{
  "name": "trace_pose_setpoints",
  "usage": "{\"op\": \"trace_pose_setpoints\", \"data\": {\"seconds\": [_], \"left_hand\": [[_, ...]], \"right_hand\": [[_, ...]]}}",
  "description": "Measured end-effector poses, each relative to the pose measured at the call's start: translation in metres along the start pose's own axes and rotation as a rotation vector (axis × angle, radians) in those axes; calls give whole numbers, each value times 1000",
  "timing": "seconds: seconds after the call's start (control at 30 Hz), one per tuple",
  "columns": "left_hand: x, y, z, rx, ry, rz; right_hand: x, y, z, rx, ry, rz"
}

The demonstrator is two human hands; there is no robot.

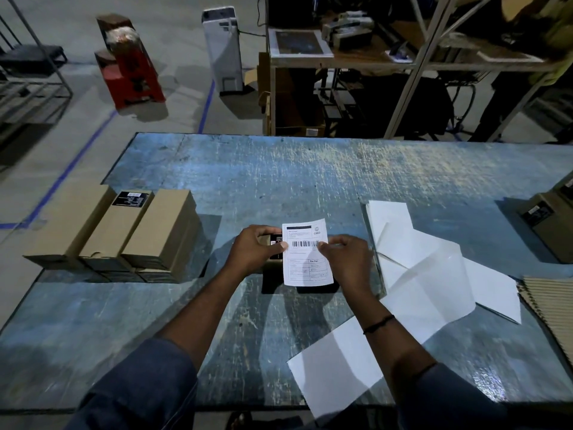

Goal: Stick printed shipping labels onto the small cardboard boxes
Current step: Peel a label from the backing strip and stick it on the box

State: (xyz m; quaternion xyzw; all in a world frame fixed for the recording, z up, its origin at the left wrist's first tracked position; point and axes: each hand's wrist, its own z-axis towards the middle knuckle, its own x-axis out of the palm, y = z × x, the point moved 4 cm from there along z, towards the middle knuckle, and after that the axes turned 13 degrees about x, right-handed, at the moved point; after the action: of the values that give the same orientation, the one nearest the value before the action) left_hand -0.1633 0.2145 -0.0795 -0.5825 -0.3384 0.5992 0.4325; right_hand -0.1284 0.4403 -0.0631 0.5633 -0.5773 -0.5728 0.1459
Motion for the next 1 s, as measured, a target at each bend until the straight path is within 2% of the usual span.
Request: {"op": "trace_pose_setpoints", "data": {"seconds": [0.4, 0.53, 0.6, 0.67, 0.73, 0.8, 0.9, 1.0], "left_hand": [[1, 2, -1, 3, -15, 4], [2, -1, -2, 25, -15, 3], [1, -3, -3, 38, -14, 8], [2, -3, -3, 64, -16, -9], [2, -7, -5, 114, 1, -36], [4, -10, -6, 197, 51, 23], [5, -13, -7, 237, 98, 183], [6, -16, -3, 235, 156, 303]], "right_hand": [[-1, -3, 17, 83, 103, 28], [-3, -17, 20, 304, 298, 167], [-5, -17, 21, 335, 328, 134], [-9, -7, 23, 155, 223, 32], [-11, 8, 18, -194, 67, -135], [-4, 15, 11, -483, 25, -352], [7, 14, 8, -592, 51, -581], [10, 14, 13, -530, 142, -661]]}}
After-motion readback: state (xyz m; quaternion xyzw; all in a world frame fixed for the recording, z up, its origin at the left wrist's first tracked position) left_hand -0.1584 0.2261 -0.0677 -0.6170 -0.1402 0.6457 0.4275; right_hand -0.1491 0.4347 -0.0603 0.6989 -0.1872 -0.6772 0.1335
